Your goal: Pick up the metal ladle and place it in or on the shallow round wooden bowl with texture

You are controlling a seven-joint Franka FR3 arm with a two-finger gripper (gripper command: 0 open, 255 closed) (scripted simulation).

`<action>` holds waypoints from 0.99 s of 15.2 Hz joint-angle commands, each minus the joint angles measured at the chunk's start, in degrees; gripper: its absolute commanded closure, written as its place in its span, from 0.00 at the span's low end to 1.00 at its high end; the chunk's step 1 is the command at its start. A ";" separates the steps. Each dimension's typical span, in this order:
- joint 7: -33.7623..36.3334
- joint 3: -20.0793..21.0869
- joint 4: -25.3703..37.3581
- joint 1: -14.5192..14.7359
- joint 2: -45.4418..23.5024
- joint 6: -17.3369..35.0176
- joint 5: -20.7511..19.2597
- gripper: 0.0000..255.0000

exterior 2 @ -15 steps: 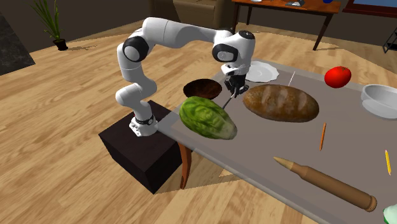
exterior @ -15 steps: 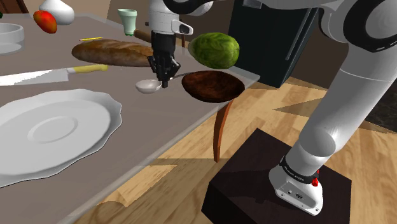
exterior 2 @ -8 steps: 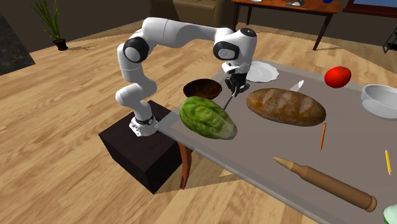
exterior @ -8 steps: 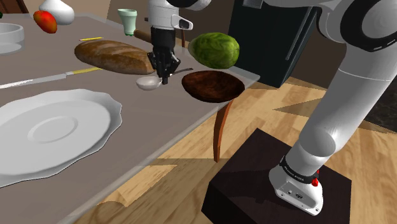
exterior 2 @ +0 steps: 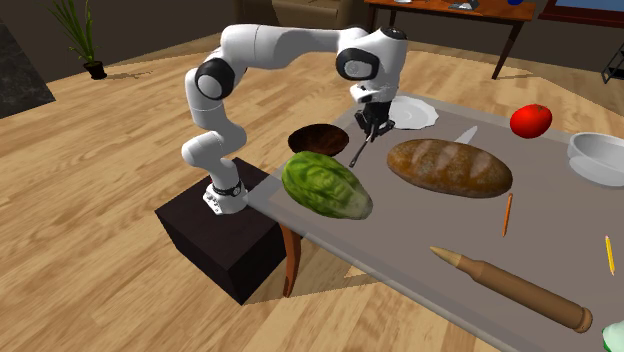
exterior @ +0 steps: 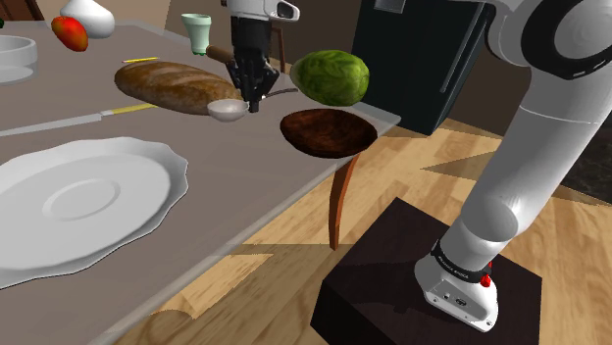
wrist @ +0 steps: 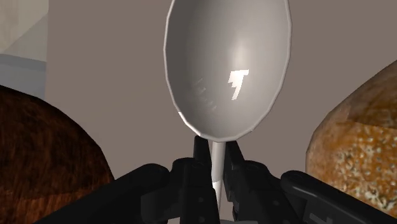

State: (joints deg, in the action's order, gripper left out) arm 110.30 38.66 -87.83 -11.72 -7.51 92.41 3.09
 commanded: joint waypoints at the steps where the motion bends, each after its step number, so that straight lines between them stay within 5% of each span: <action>1: 0.32 0.07 1.88 0.18 -0.33 -1.61 -0.21 1.00; 11: 2.52 0.59 13.59 1.98 -3.79 -10.38 -2.39 1.00; 15: -2.79 -0.95 0.25 -2.91 9.58 -8.22 5.89 1.00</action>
State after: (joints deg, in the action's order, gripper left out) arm 108.94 38.22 -84.54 -13.62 -1.16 83.86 6.95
